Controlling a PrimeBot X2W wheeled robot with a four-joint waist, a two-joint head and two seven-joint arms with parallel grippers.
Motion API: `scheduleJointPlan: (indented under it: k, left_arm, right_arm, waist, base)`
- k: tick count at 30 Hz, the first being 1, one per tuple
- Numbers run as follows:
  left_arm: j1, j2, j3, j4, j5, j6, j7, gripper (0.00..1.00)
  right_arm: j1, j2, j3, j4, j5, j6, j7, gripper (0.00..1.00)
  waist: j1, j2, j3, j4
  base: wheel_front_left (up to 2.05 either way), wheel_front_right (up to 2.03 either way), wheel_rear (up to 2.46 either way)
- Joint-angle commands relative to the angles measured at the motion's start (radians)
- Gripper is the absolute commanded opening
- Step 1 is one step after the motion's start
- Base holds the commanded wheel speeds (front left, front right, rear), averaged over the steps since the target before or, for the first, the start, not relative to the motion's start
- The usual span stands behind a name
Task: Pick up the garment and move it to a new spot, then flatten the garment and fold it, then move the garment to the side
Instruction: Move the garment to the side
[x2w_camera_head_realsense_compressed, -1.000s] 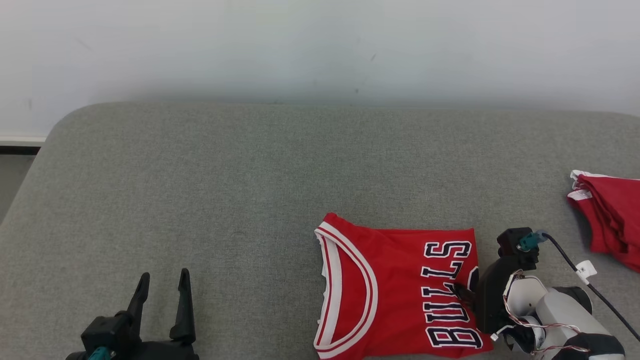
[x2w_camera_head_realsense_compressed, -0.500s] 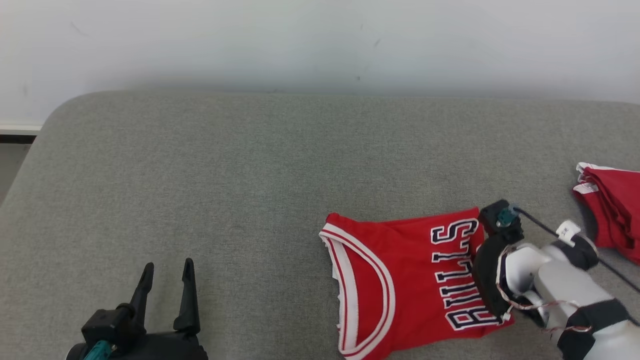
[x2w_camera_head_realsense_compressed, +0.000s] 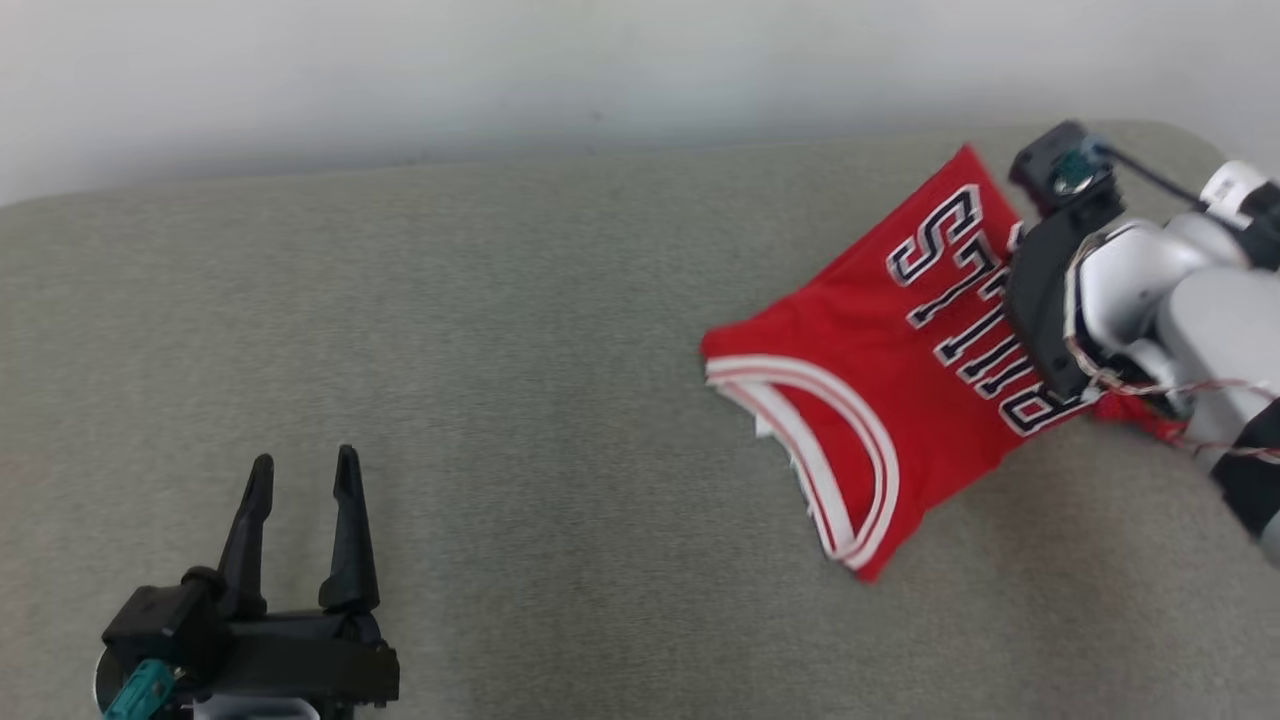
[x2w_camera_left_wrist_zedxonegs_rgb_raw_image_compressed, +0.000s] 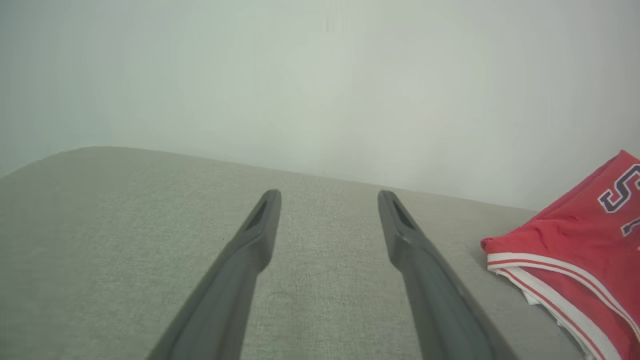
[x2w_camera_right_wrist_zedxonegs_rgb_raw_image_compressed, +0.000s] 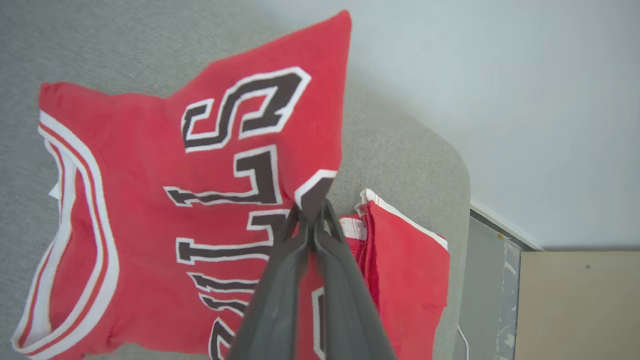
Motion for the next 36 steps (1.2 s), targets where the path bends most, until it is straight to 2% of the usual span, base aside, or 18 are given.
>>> scheduleJointPlan:
  k: [1,6,15,23,30,31,32,36]
  left_arm:
    - [-0.02,0.0,-0.008,-0.019,-0.001,0.002,0.0,1.0]
    - [-0.039,0.0,-0.013,-0.034,0.009,-0.003,0.0,1.0]
    - [-0.076,0.0,-0.017,-0.036,0.038,-0.021,0.0,1.0]
    - [-0.124,0.001,-0.015,-0.039,0.074,-0.048,0.0,1.0]
    - [-0.163,0.001,-0.023,-0.037,0.081,-0.059,0.0,1.0]
    - [-0.165,0.0,-0.024,-0.035,0.08,-0.061,0.0,1.0]
    - [-0.168,0.0,-0.023,-0.032,0.082,-0.062,0.0,1.0]
    - [-0.168,0.0,-0.013,-0.023,0.088,-0.067,0.0,1.0]
  right_arm:
    - [-0.031,-0.03,-0.002,0.004,0.01,-0.004,0.016,0.0]
    - [-0.081,-0.084,-0.035,-0.004,0.02,-0.004,0.045,0.0]
    - [-0.079,-0.158,-0.141,0.02,-0.01,-0.004,0.041,0.0]
    - [-0.055,-0.259,-0.238,0.057,-0.189,-0.004,0.008,0.0]
    - [0.011,-0.253,-0.42,0.115,-0.352,-0.004,-0.031,0.01]
    - [0.024,-0.249,-0.44,0.122,-0.377,-0.004,-0.036,0.67]
    - [0.03,-0.247,-0.463,0.128,-0.396,-0.004,-0.048,1.0]
    - [0.063,-0.2,-0.547,0.134,-0.447,-0.004,-0.091,1.0]
  waist:
    - [-0.0002,-0.0003,0.053,-0.075]
    - [-0.0002,-0.0003,0.087,-0.122]
    - [-0.0002,-0.0003,0.147,-0.141]
    - [-0.0002,-0.0003,0.218,-0.095]
    - [-0.0002,-0.0003,0.263,-0.054]
    - [-0.0002,-0.0003,0.264,-0.052]
    - [-0.0002,-0.0003,0.264,-0.05]
    - [-0.0002,-0.0003,0.249,-0.055]
  base:
    - [0.0,0.0,0.0]
    - [0.0,0.0,0.0]
    - [0.0,0.0,0.0]
    - [0.0,0.0,0.0]
    - [0.0,0.0,0.0]
    - [0.0,0.0,0.0]
    - [0.0,0.0,0.0]
    - [0.0,0.0,0.0]
